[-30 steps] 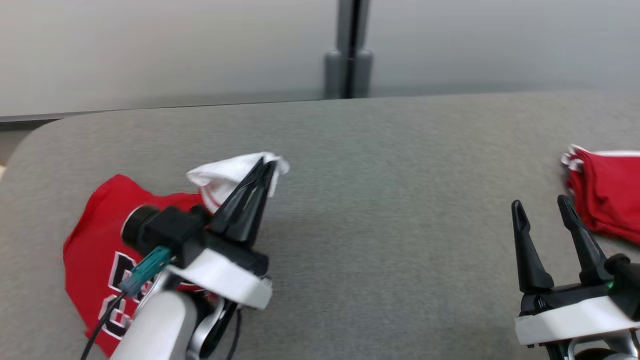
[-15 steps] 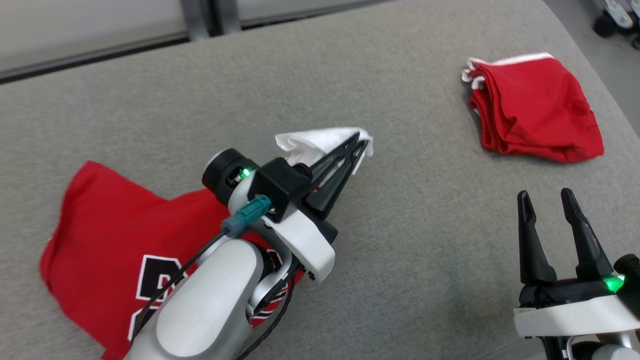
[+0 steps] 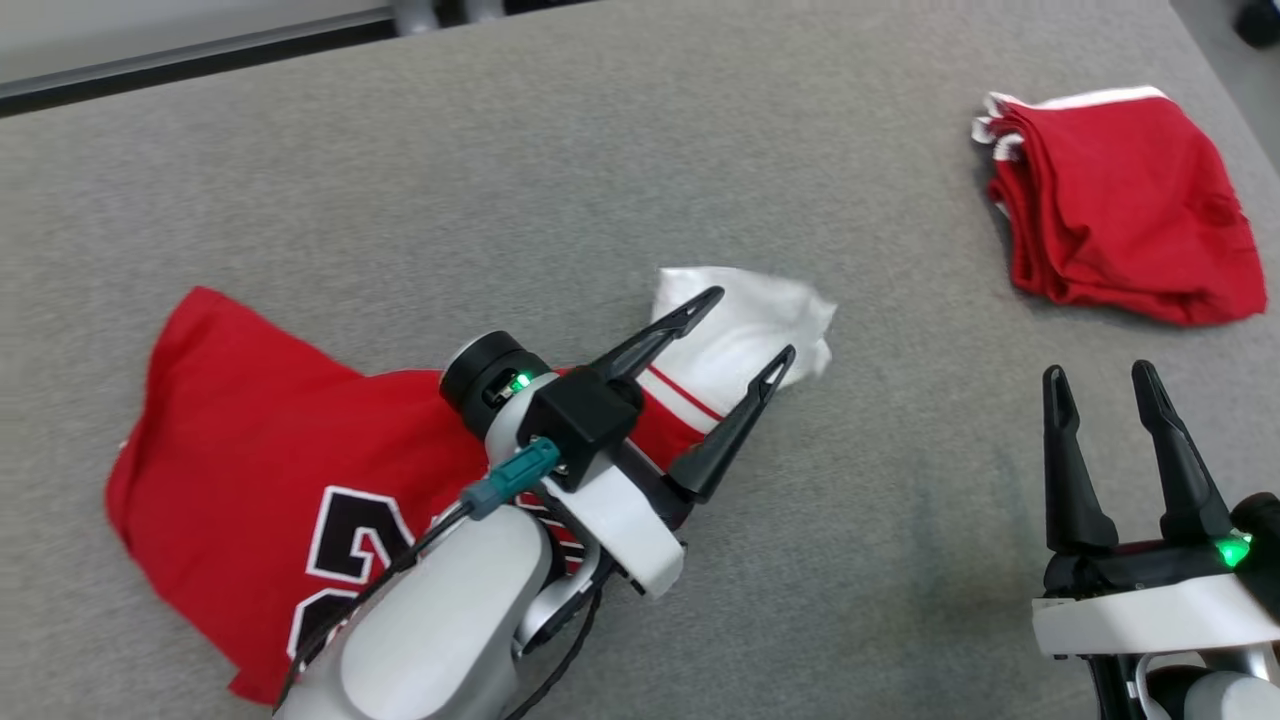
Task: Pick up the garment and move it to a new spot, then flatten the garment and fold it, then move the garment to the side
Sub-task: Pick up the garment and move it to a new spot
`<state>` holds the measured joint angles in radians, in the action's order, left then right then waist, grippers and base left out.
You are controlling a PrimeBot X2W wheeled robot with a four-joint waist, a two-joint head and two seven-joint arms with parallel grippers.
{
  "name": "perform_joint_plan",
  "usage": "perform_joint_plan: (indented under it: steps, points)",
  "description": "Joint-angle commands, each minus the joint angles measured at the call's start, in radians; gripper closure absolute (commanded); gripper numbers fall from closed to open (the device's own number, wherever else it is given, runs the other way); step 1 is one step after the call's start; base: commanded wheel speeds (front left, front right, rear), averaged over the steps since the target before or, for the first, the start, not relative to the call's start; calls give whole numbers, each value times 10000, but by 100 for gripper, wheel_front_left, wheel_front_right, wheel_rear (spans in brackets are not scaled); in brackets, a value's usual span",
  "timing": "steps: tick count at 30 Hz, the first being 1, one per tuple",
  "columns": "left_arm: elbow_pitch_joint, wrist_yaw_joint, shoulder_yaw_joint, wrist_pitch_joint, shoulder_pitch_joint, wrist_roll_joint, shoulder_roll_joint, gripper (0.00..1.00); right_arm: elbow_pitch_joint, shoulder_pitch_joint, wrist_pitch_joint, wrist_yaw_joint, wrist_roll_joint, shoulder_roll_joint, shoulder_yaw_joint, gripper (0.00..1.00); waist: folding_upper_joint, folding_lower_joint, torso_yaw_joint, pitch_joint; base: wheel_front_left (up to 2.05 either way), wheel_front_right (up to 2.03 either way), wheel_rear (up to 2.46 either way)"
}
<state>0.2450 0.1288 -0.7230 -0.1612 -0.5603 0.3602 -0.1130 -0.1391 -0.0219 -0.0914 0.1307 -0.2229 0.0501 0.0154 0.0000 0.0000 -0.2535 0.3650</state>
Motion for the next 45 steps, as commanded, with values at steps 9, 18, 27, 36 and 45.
perform_joint_plan:
  steps: [9, 18, 27, 36, 45]
  points:
    - [-703, -1217, 1562, -775, 1061, 571, -633, 0, -264, -3, 535, 0, 467, 17, -151, 0, 0, 0, 1654, -1118, 0, 0, 0]
    - [-506, -2002, 3739, -1031, 2253, 1229, -1442, 0, -365, 258, 1020, 0, 687, 15, -237, 0, 0, 0, 2607, -1812, 0, 0, 0]
    - [-657, -1987, 5118, -1031, 3541, 1212, -1782, 0, -232, 626, 1295, 0, 788, 20, -268, 0, 0, 0, 3052, -2486, 0, 0, 0]
    - [-835, -1773, 4957, -896, 4754, 1035, -2057, 0, -56, 1204, 1575, 0, 678, 298, -271, 0, 0, 0, 3189, -3332, 0, 0, 0]
    - [-1478, -2121, 4678, -387, 5753, 945, -2173, 0, -174, 1892, 1831, 0, 582, 385, -281, 0, 0, 0, 3106, -3916, 0, 0, 0]
